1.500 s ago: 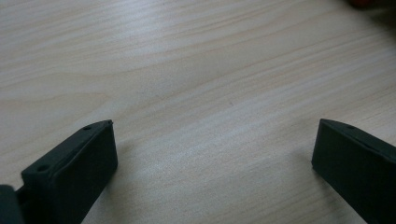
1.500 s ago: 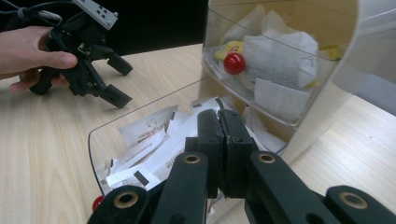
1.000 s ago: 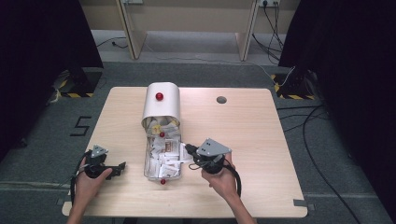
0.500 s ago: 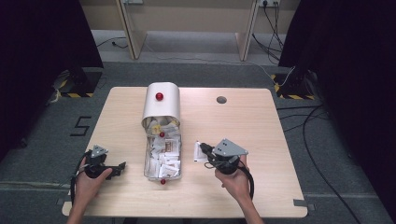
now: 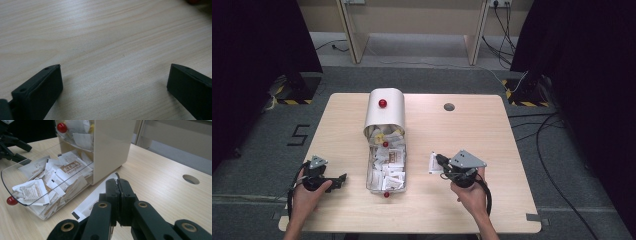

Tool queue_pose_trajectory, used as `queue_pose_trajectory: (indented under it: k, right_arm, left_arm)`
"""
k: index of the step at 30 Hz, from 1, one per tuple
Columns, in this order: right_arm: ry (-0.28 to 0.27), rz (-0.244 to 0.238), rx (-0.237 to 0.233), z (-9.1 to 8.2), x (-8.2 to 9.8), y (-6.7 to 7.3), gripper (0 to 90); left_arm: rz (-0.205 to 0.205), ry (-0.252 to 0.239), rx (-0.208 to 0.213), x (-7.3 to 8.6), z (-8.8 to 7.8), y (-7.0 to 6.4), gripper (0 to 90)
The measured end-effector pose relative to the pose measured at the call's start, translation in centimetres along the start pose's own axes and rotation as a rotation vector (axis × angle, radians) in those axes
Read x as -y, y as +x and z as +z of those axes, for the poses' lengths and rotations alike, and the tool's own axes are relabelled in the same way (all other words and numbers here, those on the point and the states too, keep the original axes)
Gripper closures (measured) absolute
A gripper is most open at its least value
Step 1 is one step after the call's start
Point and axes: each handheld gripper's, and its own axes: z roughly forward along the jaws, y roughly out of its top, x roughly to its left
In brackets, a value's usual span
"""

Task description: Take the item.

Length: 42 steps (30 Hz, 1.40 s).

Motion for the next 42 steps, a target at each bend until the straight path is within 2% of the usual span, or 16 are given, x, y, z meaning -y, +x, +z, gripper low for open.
queue_pose_trajectory:
  k: [9, 25, 35, 42]
  right_arm:
    - [0.013, 0.019, 0.026, -0.9, 0.9, -0.9, 88.5]
    - [0.037, 0.052, 0.069, -1.3, 2.3, -2.5, 88.5]
    - [0.051, 0.076, 0.102, -1.0, 2.9, -4.2, 88.5]
    - [0.066, 0.081, 0.107, -0.4, 3.2, -4.6, 88.5]
  left_arm:
    - [0.0, 0.0, 0.0, 0.0, 0.0, 0.0, 0.0]
    - [-0.001, 0.0, 0.0, 0.0, 0.0, 0.0, 0.0]
    - [0.0, 0.001, 0.0, 0.0, 0.0, 0.0, 0.0]
    - [-0.001, 0.0, -0.001, 0.0, 0.0, 0.0, 0.0]
